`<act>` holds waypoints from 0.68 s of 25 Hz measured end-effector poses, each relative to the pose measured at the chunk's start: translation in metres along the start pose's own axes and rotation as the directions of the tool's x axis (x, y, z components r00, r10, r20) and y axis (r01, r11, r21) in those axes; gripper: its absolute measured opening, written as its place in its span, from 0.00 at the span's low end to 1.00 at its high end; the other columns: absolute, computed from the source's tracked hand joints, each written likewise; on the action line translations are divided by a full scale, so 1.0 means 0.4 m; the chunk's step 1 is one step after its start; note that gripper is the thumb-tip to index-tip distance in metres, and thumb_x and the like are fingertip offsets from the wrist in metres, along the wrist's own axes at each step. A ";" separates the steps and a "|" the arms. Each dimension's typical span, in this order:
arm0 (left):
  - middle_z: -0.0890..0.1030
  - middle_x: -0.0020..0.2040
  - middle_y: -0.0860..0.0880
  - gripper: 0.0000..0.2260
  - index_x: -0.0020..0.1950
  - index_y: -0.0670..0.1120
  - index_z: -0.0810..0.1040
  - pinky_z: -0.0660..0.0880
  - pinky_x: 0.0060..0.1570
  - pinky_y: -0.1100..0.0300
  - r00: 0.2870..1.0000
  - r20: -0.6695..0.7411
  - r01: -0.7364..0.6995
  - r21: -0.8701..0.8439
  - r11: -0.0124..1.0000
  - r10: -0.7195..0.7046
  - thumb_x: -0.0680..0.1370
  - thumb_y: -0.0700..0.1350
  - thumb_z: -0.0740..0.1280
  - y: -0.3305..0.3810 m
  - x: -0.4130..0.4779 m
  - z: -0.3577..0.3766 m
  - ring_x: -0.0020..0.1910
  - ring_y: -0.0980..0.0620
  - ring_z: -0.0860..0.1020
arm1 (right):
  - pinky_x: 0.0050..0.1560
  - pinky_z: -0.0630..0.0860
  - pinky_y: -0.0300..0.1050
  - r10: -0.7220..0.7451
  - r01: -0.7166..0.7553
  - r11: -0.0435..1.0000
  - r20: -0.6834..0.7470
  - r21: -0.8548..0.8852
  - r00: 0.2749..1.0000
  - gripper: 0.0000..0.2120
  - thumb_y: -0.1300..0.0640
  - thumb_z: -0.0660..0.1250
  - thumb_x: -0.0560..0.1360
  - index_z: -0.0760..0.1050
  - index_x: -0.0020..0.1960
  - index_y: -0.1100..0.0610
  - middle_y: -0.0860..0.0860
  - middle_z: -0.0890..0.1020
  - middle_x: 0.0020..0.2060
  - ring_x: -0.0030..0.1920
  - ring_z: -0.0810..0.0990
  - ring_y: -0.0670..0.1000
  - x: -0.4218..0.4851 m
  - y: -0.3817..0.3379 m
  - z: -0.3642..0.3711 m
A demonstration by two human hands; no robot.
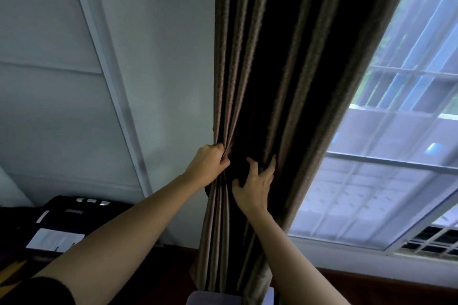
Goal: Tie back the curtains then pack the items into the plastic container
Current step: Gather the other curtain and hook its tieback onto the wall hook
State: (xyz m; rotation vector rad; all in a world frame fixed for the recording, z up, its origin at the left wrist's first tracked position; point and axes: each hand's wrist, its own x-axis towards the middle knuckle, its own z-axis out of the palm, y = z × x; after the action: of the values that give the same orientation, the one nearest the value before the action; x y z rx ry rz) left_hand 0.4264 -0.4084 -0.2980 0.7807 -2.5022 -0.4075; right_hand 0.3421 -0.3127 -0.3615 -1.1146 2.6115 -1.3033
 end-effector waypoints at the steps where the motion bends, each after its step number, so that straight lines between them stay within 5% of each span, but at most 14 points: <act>1: 0.78 0.37 0.37 0.07 0.40 0.35 0.73 0.65 0.34 0.58 1.000 0.001 -0.003 -0.005 1.000 0.003 0.75 0.39 0.64 -0.007 0.003 0.000 0.34 0.42 0.76 | 0.71 0.59 0.53 0.027 -0.028 1.000 -0.030 -0.014 0.999 0.29 0.57 0.69 0.70 0.65 0.69 0.53 0.61 0.46 0.74 0.72 0.55 0.64 0.025 -0.018 -0.009; 4: 0.79 0.38 0.36 0.07 0.42 0.34 0.74 0.68 0.35 0.57 1.000 0.002 -0.017 -0.005 1.000 0.017 0.75 0.38 0.64 -0.025 0.008 0.001 0.37 0.40 0.78 | 0.70 0.59 0.56 0.059 -0.061 0.994 -0.028 -0.086 0.998 0.32 0.54 0.68 0.71 0.61 0.72 0.55 0.63 0.45 0.74 0.70 0.57 0.66 0.094 -0.050 -0.032; 7: 0.80 0.40 0.35 0.07 0.44 0.34 0.74 0.71 0.37 0.55 0.999 0.024 -0.026 -0.019 0.999 0.027 0.75 0.39 0.64 -0.035 0.008 0.000 0.38 0.40 0.79 | 0.69 0.63 0.50 0.107 -0.095 0.991 0.139 -0.091 0.984 0.34 0.54 0.66 0.73 0.56 0.75 0.60 0.65 0.53 0.74 0.69 0.63 0.65 0.152 -0.041 -0.052; 13: 0.78 0.40 0.38 0.07 0.44 0.36 0.73 0.67 0.37 0.58 0.997 0.069 0.028 -0.051 0.998 -0.025 0.77 0.40 0.63 -0.043 0.035 -0.010 0.39 0.41 0.78 | 0.68 0.61 0.35 -0.269 0.271 0.962 0.280 0.032 0.922 0.29 0.66 0.63 0.71 0.64 0.72 0.62 0.60 0.67 0.69 0.68 0.70 0.57 0.022 0.005 -0.028; 17: 0.77 0.39 0.40 0.08 0.44 0.36 0.73 0.67 0.35 0.59 0.992 0.126 0.035 -0.055 0.998 -0.028 0.77 0.41 0.64 -0.043 0.046 -0.012 0.37 0.44 0.77 | 0.68 0.59 0.32 -0.236 0.251 0.968 0.414 0.019 0.879 0.31 0.63 0.61 0.74 0.57 0.75 0.58 0.53 0.62 0.72 0.70 0.66 0.52 -0.027 0.057 0.000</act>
State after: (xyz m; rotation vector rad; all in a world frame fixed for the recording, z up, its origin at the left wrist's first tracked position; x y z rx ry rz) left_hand 0.4236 -0.4337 -0.2946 0.7952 -2.5835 -0.5526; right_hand 0.3367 -0.2970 -0.3805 -1.5700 2.2439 -0.9177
